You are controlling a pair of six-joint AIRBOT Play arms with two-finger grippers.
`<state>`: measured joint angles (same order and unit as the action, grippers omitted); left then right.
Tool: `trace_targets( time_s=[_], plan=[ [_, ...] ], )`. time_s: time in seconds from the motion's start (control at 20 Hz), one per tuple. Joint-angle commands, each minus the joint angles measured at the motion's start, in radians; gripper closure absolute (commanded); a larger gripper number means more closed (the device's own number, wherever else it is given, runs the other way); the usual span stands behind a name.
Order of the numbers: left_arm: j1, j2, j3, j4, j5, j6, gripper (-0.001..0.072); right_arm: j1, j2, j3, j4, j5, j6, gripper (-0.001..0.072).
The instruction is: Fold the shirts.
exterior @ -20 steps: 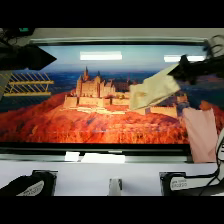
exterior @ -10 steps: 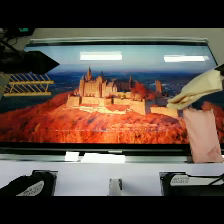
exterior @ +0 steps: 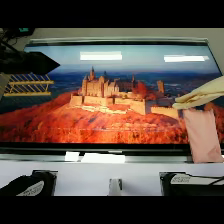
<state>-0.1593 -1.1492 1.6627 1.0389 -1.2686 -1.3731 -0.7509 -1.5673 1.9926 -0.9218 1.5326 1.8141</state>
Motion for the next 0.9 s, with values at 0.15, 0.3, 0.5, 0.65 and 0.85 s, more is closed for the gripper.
trace_targets(
  time_s=[0.15,0.3,0.5,0.65,0.85],
  plan=[
    [-0.009,0.000,0.000,0.001,0.001,0.031,0.0675,-0.006,0.035,0.001,-0.188,0.052,0.066,0.0687],
    [-0.010,-0.003,0.000,0.001,0.004,0.045,0.0675,-0.006,0.036,0.001,-0.246,0.242,0.056,0.0688],
    [-0.010,-0.005,0.000,0.001,0.003,0.048,0.0675,-0.006,0.083,-0.031,-0.473,0.294,0.059,0.0688],
    [-0.010,-0.006,0.000,0.001,0.002,0.057,0.0675,-0.006,0.134,-0.121,-0.566,0.294,0.031,0.0687],
    [-0.010,-0.010,0.000,0.001,0.004,0.083,0.0675,-0.006,0.237,-0.369,-0.690,0.295,-0.053,0.0687]
  ],
)
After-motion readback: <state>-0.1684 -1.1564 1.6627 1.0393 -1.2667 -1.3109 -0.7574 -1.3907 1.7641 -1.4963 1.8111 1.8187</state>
